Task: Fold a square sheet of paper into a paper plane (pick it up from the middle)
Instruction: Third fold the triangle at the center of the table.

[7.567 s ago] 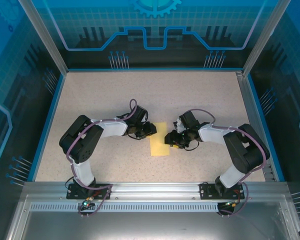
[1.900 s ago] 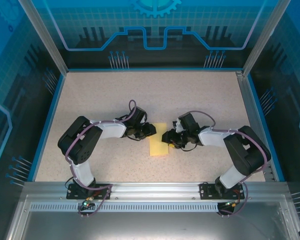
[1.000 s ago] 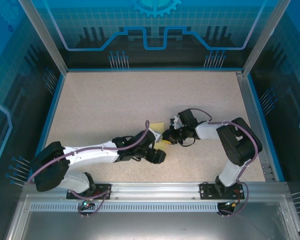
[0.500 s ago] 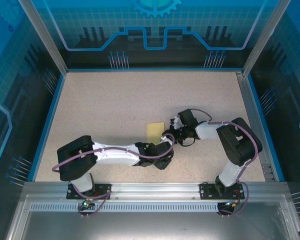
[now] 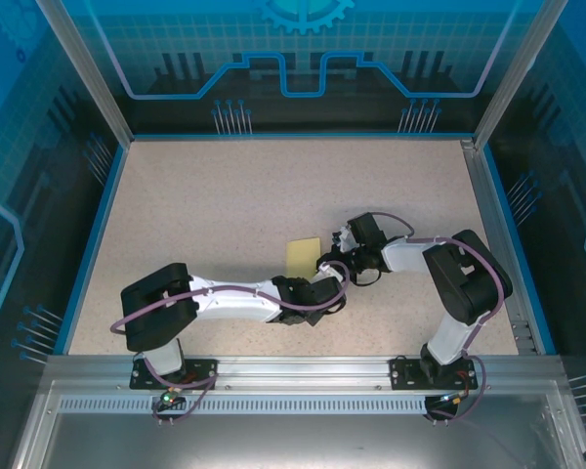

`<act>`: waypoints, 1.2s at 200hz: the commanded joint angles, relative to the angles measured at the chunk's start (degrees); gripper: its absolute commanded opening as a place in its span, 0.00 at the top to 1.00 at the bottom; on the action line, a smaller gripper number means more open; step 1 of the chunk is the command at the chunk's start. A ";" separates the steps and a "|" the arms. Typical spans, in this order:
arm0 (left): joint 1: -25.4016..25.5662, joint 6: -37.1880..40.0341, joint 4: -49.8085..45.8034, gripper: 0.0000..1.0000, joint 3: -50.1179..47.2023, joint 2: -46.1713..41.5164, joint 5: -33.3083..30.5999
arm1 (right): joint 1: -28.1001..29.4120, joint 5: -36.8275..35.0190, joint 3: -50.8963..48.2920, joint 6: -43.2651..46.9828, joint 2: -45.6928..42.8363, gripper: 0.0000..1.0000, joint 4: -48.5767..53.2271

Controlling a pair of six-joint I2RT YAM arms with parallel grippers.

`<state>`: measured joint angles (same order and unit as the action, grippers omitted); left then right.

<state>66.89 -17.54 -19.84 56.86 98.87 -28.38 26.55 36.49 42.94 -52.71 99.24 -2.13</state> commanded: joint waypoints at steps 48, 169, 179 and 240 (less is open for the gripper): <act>0.30 0.61 -1.67 0.83 -0.27 -2.98 -2.22 | -1.23 0.29 1.37 1.09 -0.59 0.84 2.62; -9.97 1.24 5.47 0.96 -7.53 -10.78 21.59 | -4.11 -2.91 6.78 10.98 -5.86 0.75 13.02; -10.95 1.31 5.84 0.95 -7.88 -10.80 23.54 | -3.74 -2.83 8.62 11.44 -4.35 0.80 13.86; -16.24 1.63 6.91 0.94 -8.42 -10.53 30.95 | -0.63 -3.05 19.51 15.06 6.78 0.87 18.95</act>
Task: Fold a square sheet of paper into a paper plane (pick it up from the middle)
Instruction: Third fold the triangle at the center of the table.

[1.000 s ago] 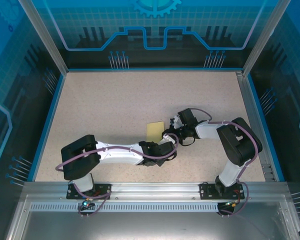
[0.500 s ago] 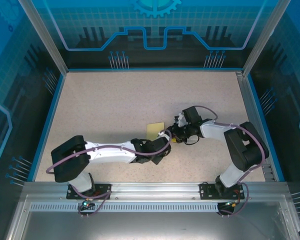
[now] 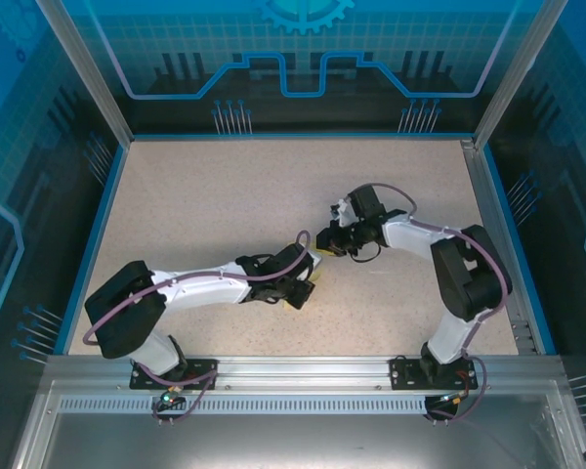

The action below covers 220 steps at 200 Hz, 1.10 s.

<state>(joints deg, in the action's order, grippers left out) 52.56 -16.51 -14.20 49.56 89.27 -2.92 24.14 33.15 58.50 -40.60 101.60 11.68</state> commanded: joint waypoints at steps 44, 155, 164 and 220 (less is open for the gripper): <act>-5.24 1.40 1.40 0.94 -1.35 -0.44 9.64 | 3.25 -2.95 9.79 6.30 11.68 0.90 10.15; -12.90 2.45 3.45 0.91 -2.12 3.19 16.76 | 4.33 -6.70 12.78 9.71 15.20 0.89 15.12; -13.33 2.62 3.52 0.91 -2.18 3.34 16.91 | 4.34 -6.70 12.78 9.65 15.22 0.89 15.17; -14.84 4.33 2.75 0.90 -1.40 5.02 16.94 | 4.30 -6.70 13.22 9.43 15.95 0.89 15.30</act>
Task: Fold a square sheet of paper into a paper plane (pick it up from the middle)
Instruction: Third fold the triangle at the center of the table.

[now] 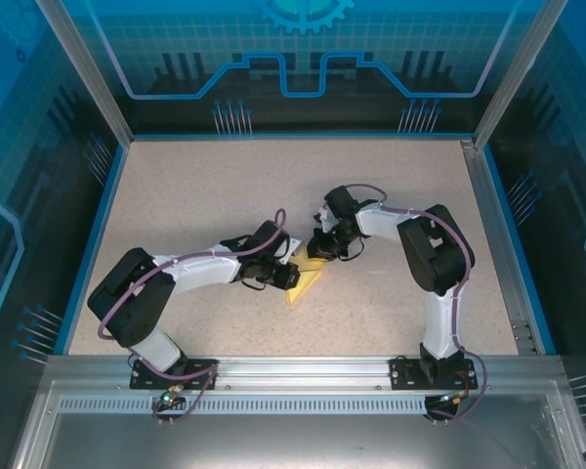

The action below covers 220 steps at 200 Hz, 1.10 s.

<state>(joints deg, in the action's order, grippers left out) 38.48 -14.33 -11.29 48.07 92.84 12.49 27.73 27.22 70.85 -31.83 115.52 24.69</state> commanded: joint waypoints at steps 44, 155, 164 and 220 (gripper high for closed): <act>-1.47 2.80 -0.05 0.89 0.38 2.50 1.55 | 0.84 -0.64 1.06 0.55 2.02 0.88 2.29; -2.09 3.89 1.26 0.87 1.51 3.80 2.44 | 0.84 -0.54 -0.09 -0.06 2.08 0.88 1.60; -2.09 4.04 1.38 0.87 1.70 3.90 2.56 | 0.86 -0.55 -0.21 -0.15 2.07 0.88 1.51; -2.36 4.50 0.58 0.86 2.34 5.49 2.09 | 0.90 -0.55 -0.20 -0.51 2.40 0.88 1.14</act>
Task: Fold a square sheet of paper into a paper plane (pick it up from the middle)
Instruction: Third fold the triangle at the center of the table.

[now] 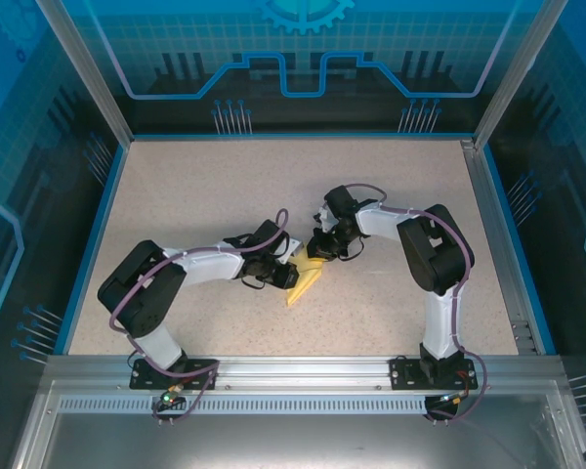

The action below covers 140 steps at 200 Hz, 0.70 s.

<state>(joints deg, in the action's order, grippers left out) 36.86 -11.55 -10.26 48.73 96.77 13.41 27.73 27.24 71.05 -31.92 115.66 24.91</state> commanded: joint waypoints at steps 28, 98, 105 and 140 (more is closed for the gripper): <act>-0.89 1.81 0.14 0.85 1.20 1.83 1.27 | 0.84 -0.46 -0.38 -0.51 2.29 0.88 0.76; -1.04 1.99 -0.29 0.85 1.74 2.54 0.81 | 0.84 -0.60 -0.38 -0.70 2.38 0.88 0.85; -1.04 1.91 -0.22 0.84 1.64 2.79 0.80 | 0.82 -0.47 -0.39 -0.69 2.38 0.88 0.86; -1.04 1.96 -0.32 0.84 1.23 3.42 0.87 | 0.71 -0.35 -0.29 -1.20 1.48 0.88 0.51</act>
<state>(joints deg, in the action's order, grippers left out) 36.36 -11.38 -10.15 49.36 98.65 13.56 27.73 27.42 71.05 -32.14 115.77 24.82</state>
